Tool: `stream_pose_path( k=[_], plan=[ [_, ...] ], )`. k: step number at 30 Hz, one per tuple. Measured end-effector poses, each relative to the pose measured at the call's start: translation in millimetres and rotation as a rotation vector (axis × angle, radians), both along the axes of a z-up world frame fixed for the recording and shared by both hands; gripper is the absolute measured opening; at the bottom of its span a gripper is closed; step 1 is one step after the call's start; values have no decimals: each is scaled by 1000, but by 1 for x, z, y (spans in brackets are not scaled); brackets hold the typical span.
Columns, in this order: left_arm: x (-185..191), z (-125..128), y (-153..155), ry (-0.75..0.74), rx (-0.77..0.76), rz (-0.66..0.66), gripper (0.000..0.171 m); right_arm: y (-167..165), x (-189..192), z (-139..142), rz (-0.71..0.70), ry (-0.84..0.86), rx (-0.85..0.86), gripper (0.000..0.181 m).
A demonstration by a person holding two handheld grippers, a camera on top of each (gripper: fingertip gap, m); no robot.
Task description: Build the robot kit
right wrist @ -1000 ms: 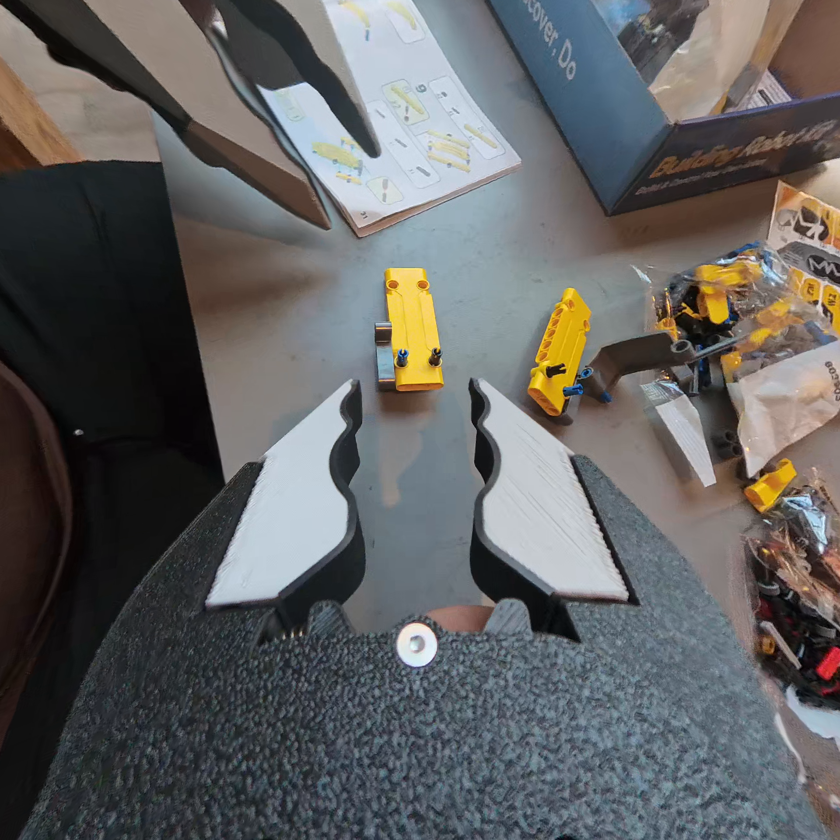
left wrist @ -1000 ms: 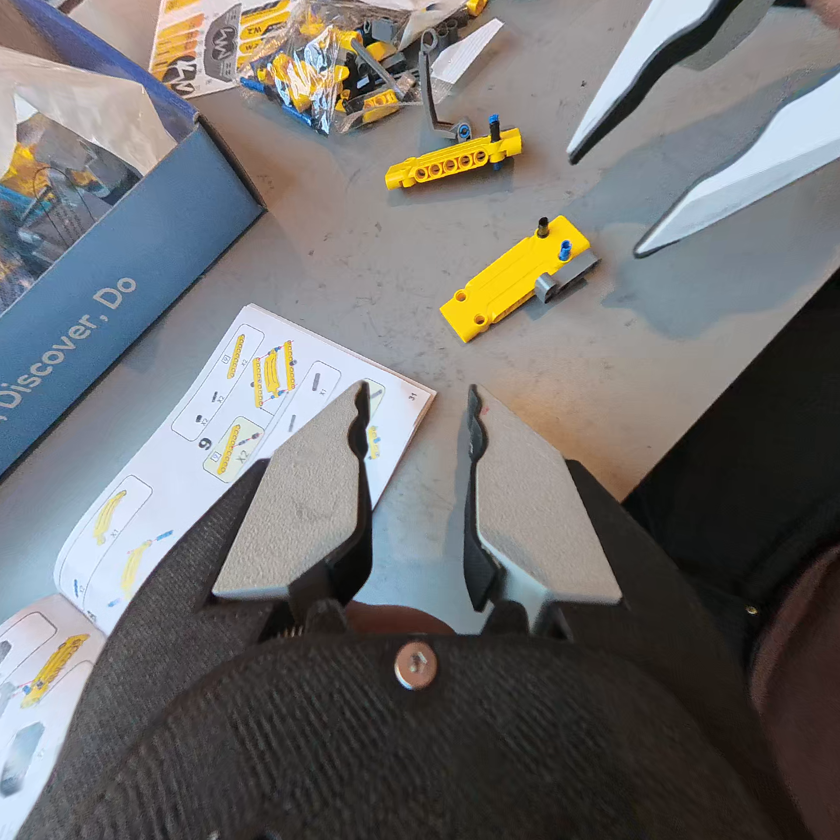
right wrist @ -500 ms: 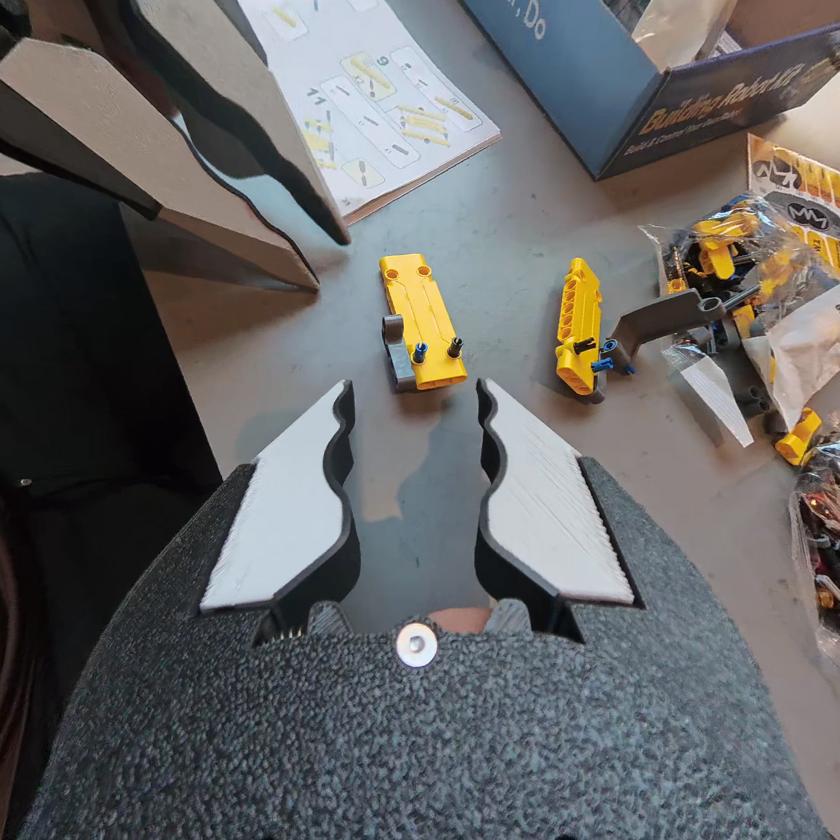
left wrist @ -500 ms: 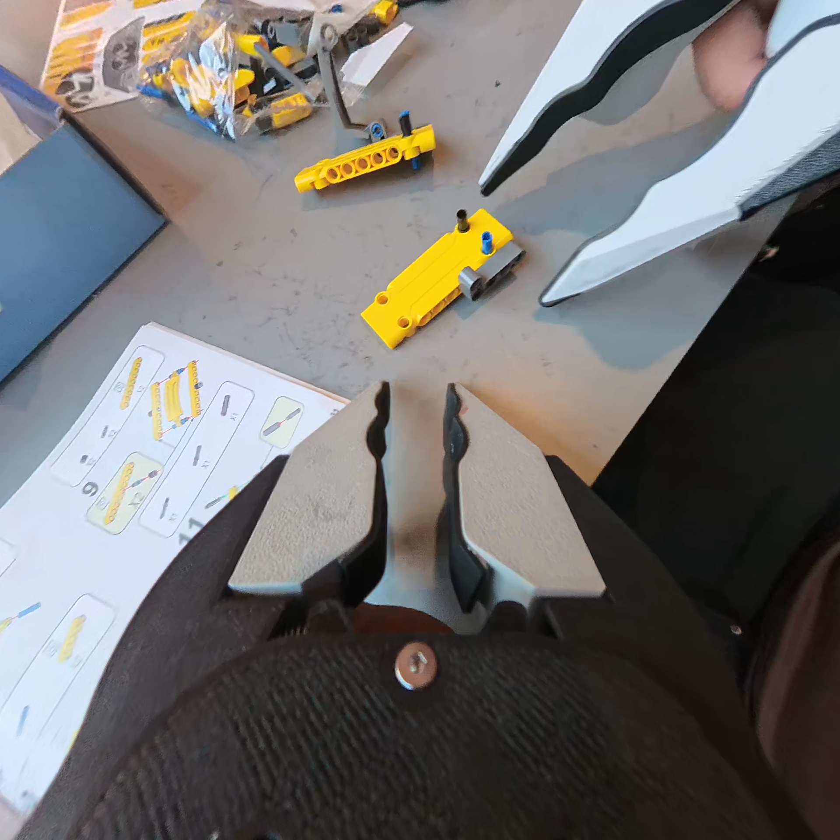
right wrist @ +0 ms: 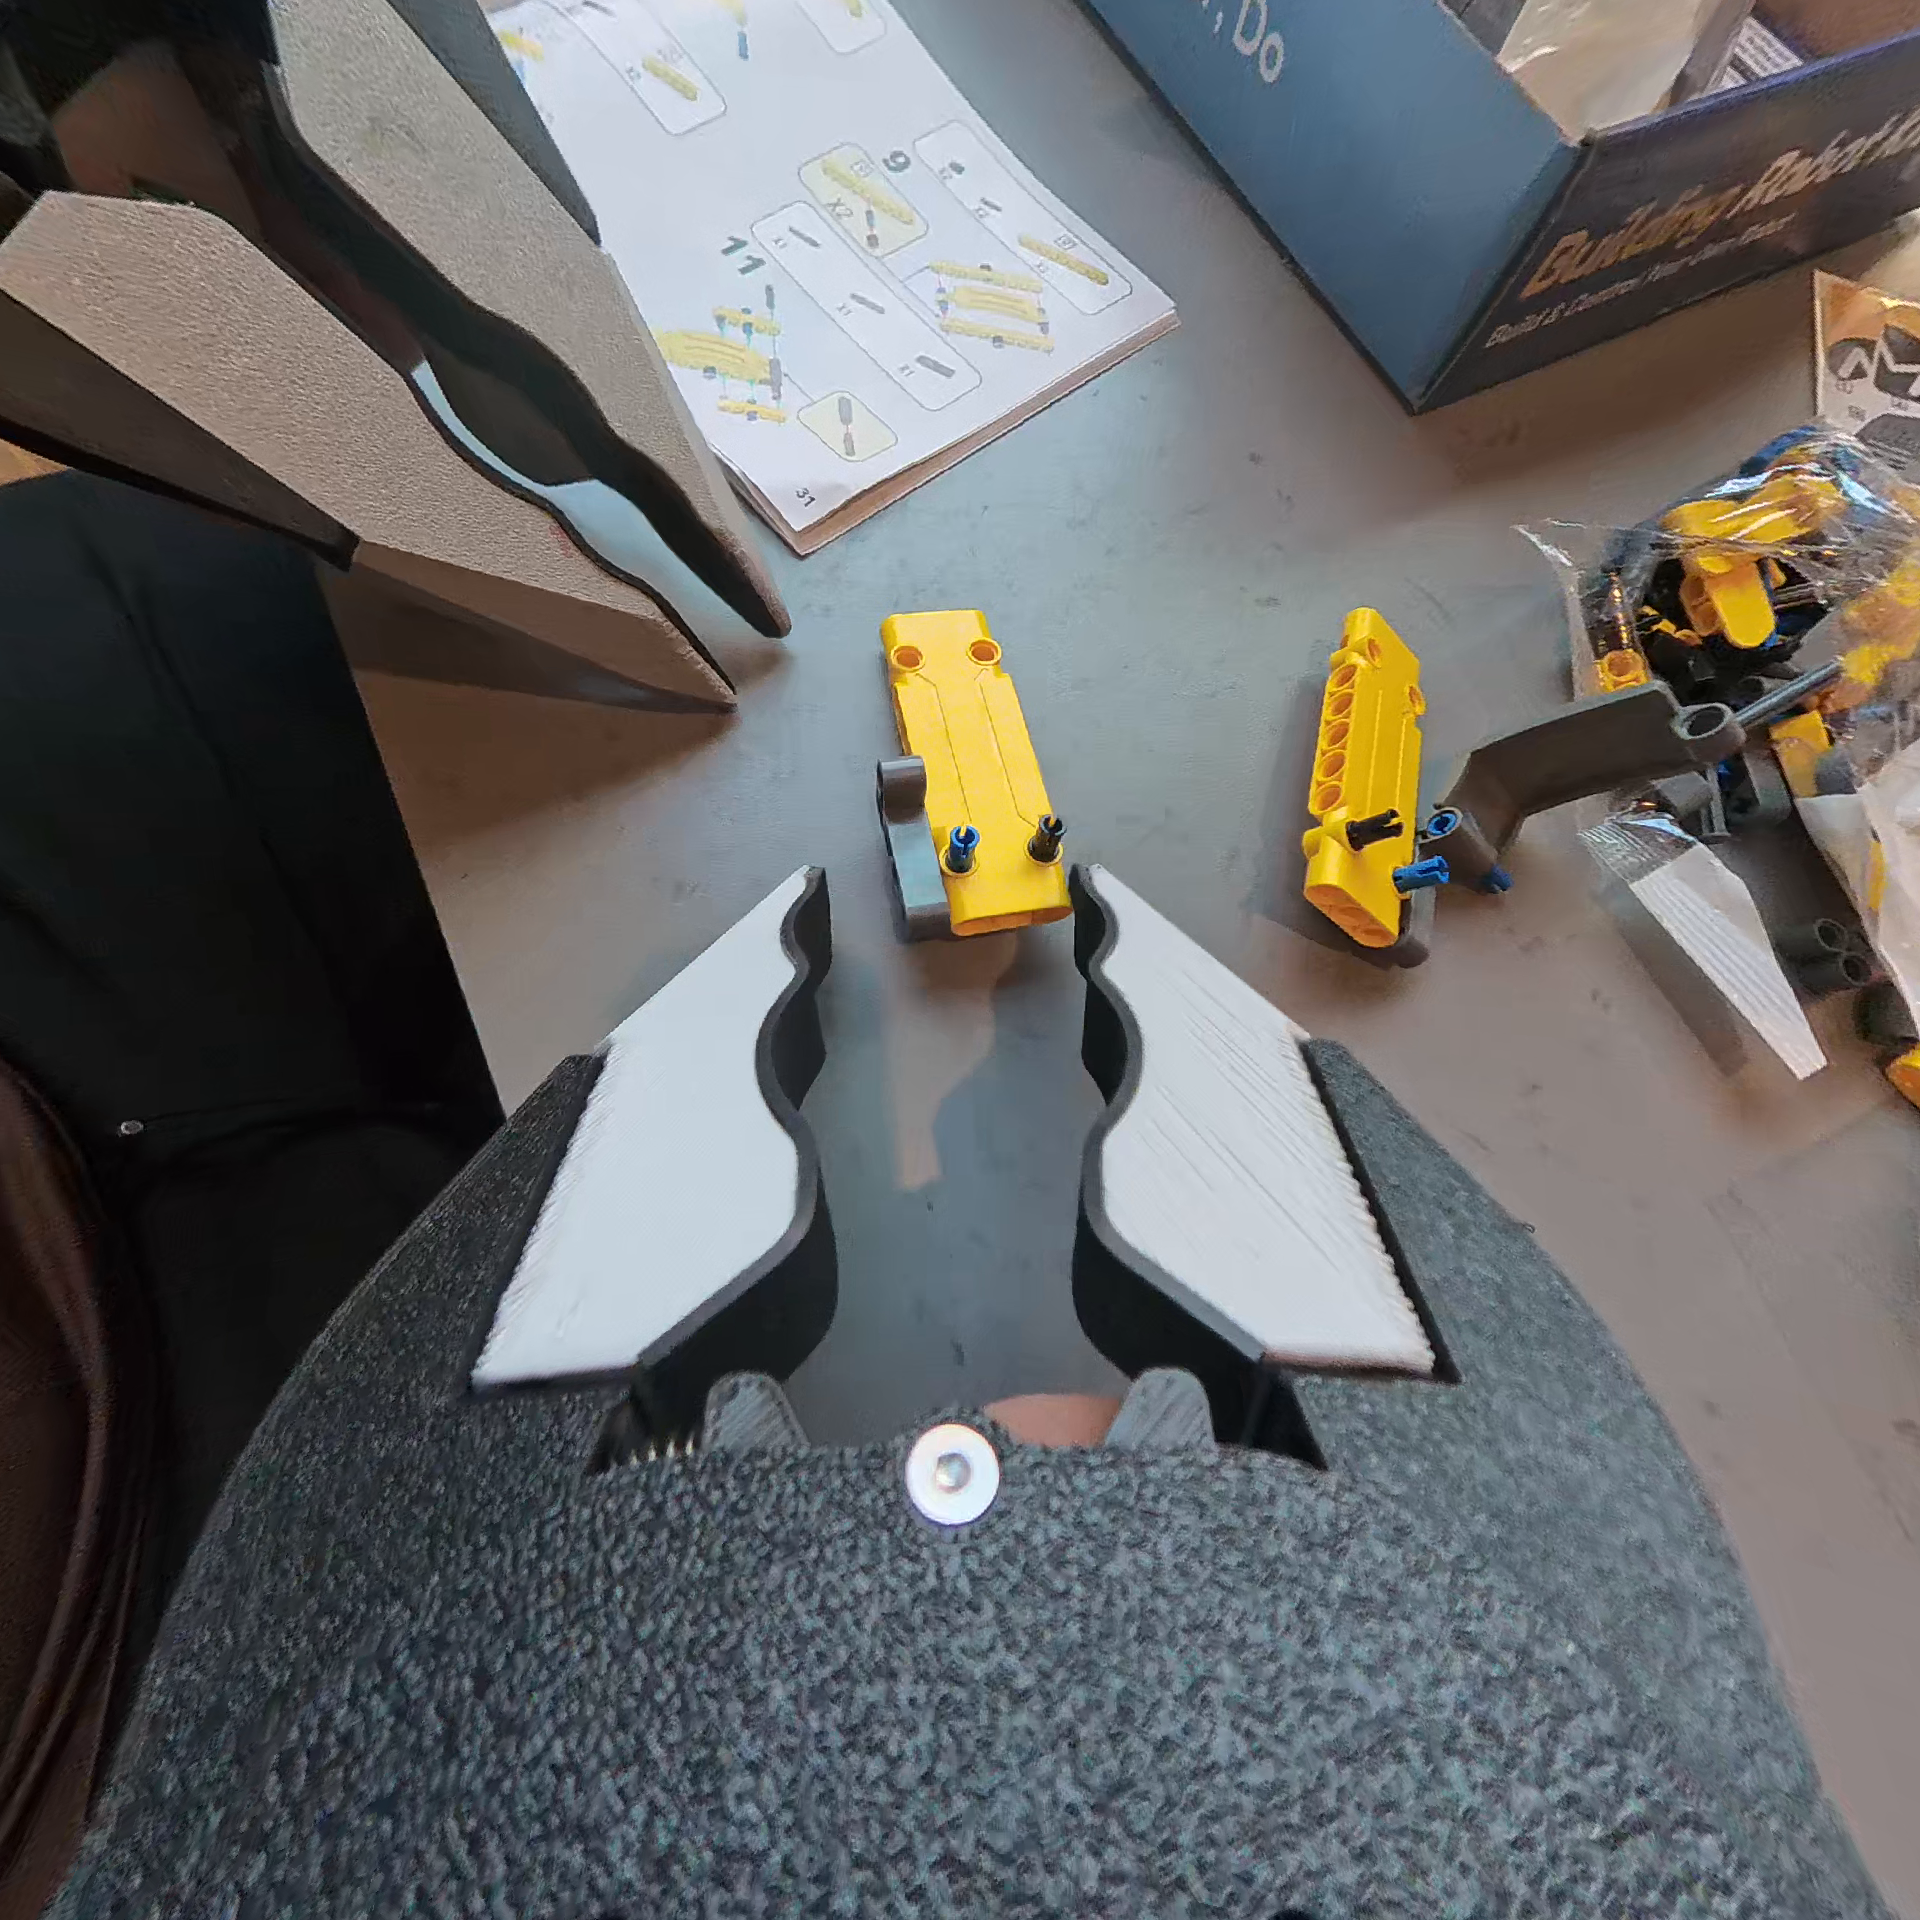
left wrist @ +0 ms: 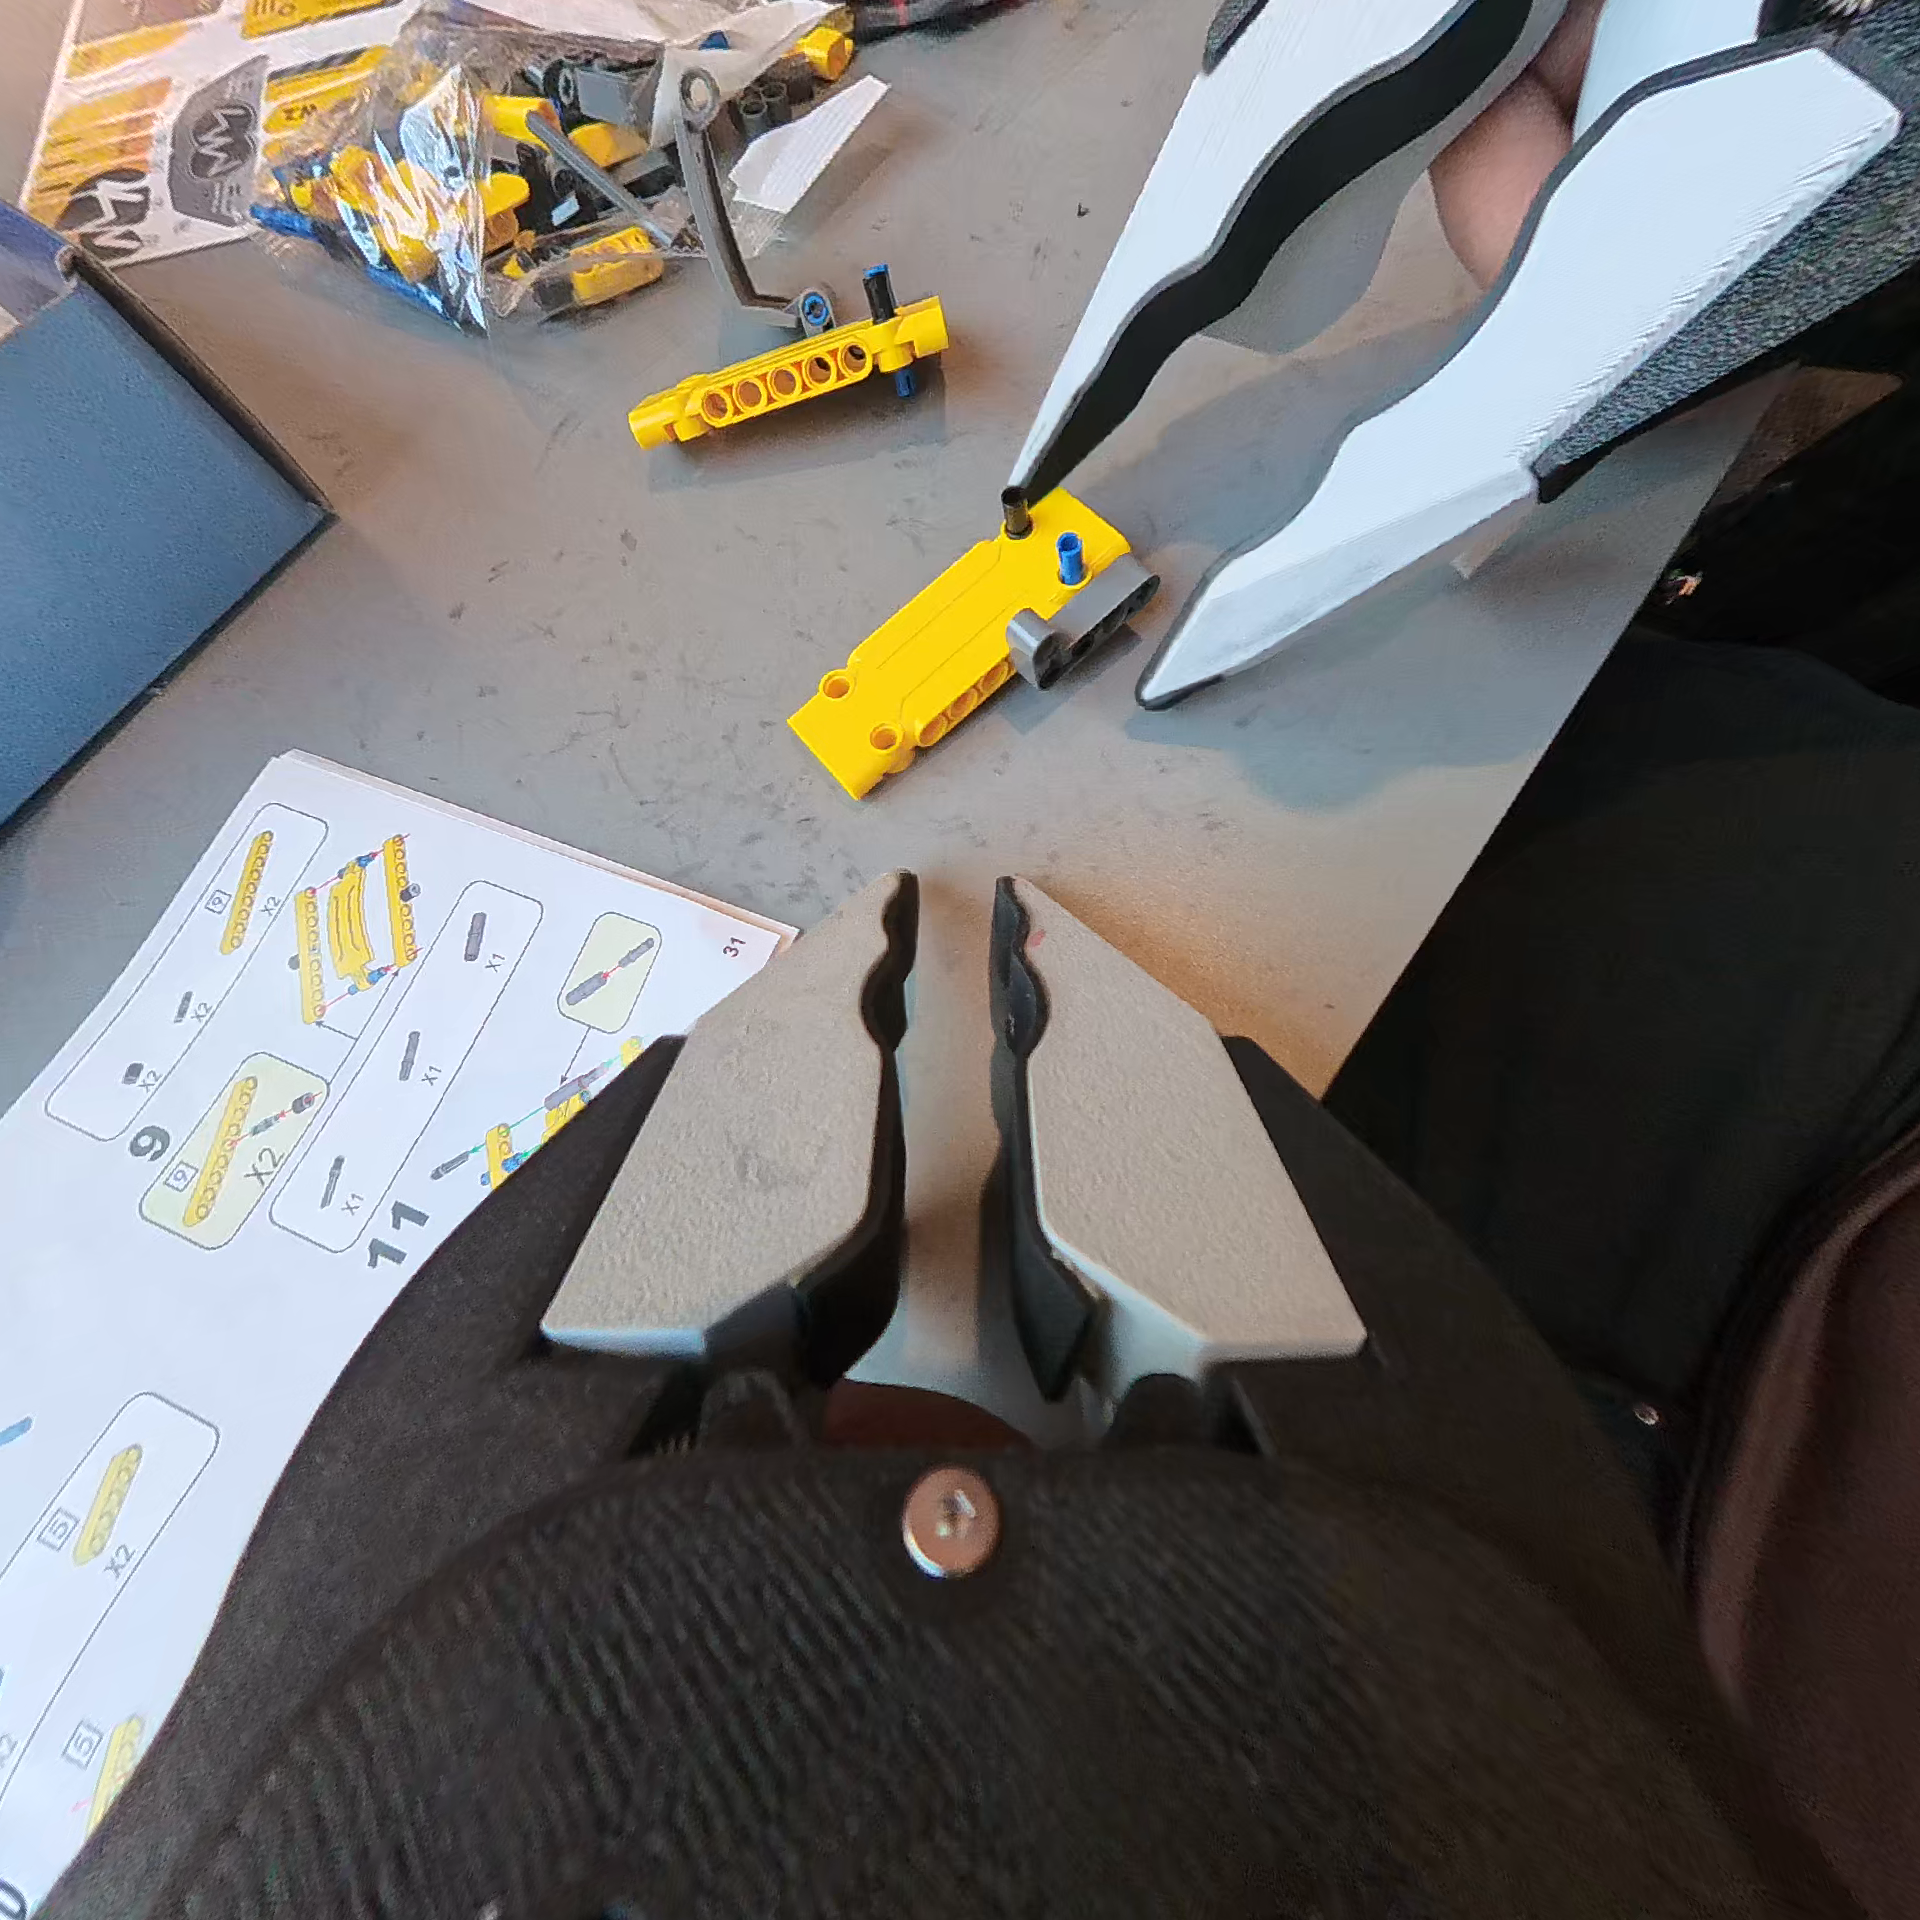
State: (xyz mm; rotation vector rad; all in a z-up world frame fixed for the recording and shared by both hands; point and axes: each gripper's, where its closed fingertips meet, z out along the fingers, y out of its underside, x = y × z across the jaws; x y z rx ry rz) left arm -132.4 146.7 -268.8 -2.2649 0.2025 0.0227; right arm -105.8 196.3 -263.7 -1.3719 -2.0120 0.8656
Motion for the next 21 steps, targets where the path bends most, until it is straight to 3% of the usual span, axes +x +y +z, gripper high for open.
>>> stream_pose_path(
  k=[4,6,10,21],
  plan=[
    [1,0,0,-4,-1,-3,11,-3,-3,1,32,10,3,45],
    [1,0,0,-6,-1,-5,10,-4,-6,2,42,13,3,32],
    [2,0,0,-8,-2,-15,9,4,-4,5,2,41,44,31],
    [3,0,-1,-20,-3,-18,10,70,57,2,-375,1,150,32]
  ],
)
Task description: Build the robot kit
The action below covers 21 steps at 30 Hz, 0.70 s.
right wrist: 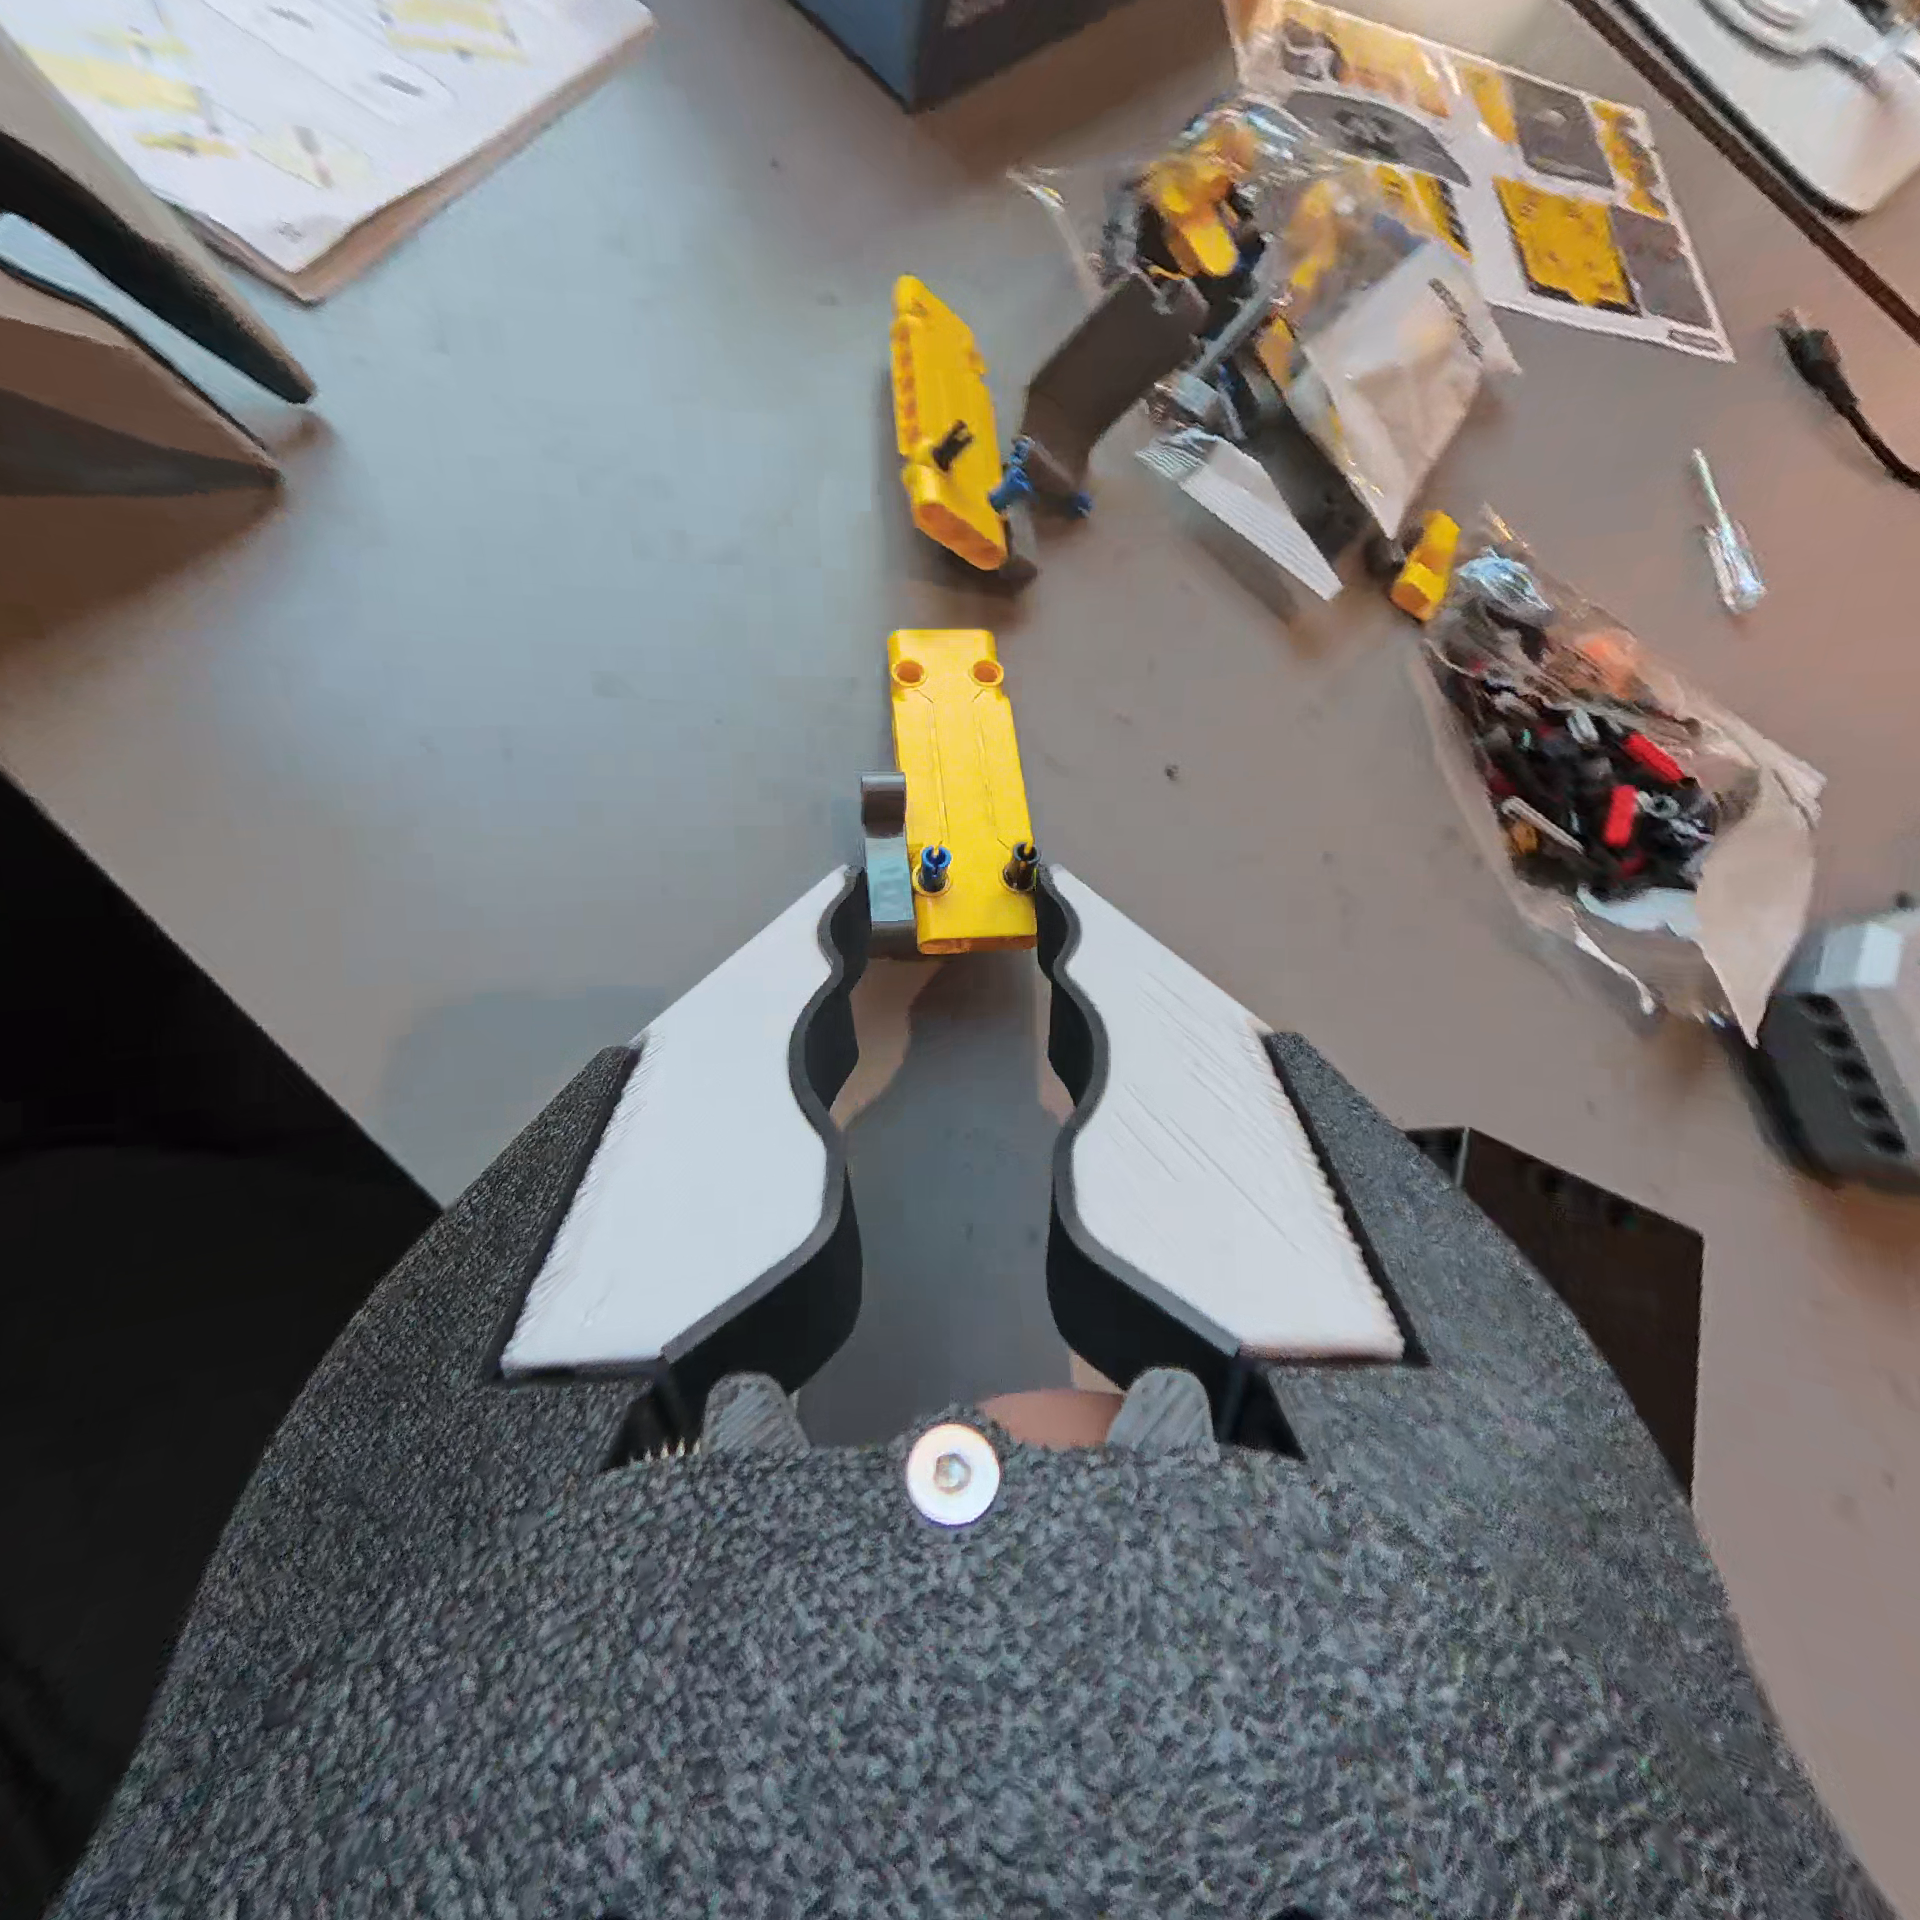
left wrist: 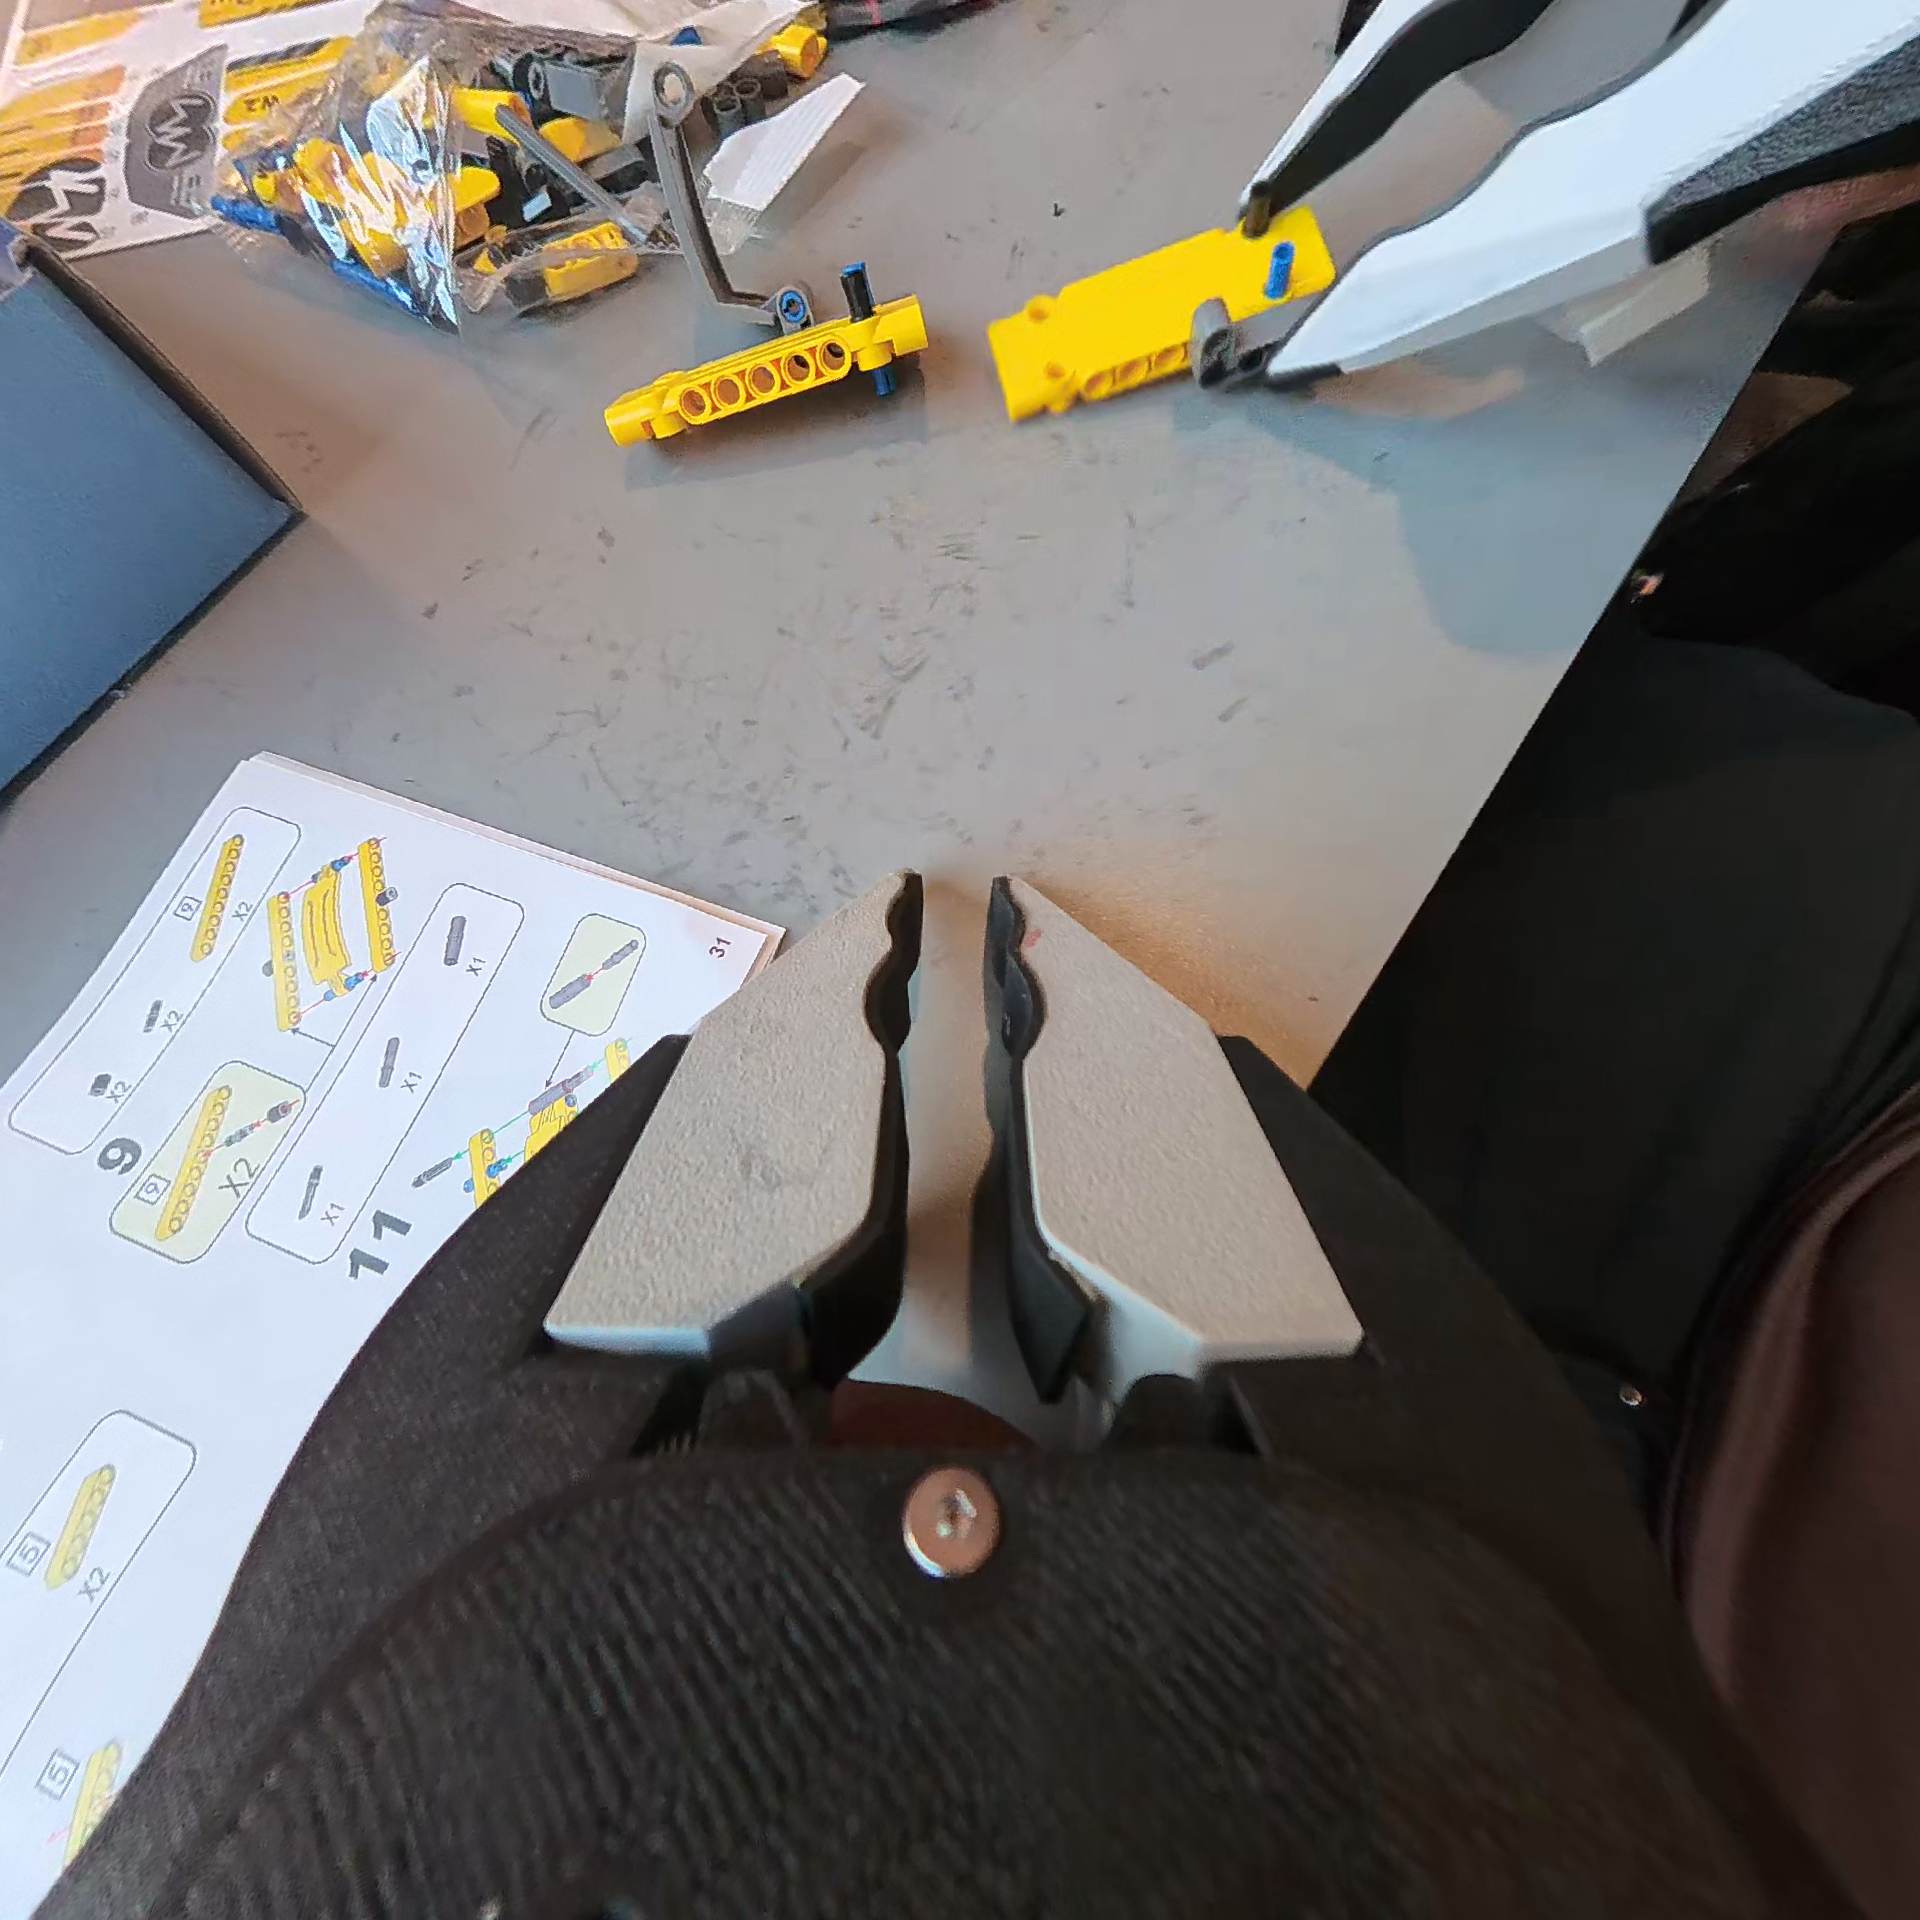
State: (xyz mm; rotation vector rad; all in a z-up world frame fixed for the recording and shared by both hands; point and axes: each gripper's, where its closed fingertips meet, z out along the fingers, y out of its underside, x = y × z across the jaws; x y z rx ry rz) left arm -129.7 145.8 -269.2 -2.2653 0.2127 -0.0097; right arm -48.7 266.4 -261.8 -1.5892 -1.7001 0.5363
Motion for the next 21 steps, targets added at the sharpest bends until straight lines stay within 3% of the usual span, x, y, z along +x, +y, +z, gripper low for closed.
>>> stream_pose_path(
  k=[4,6,12,16,21],
  plan=[
    [-1,0,0,13,3,7,11,6,-1,-5,-45,-2,-56,42],
    [-1,0,0,14,3,9,12,7,-2,-1,-52,4,-56,64],
    [-1,0,0,0,1,10,12,6,-19,26,-2,44,-75,63],
    [0,0,0,2,1,2,11,5,-53,26,18,38,-81,57],
    [-1,0,1,6,3,11,12,1,-80,15,107,-53,191,39]
  ],
)
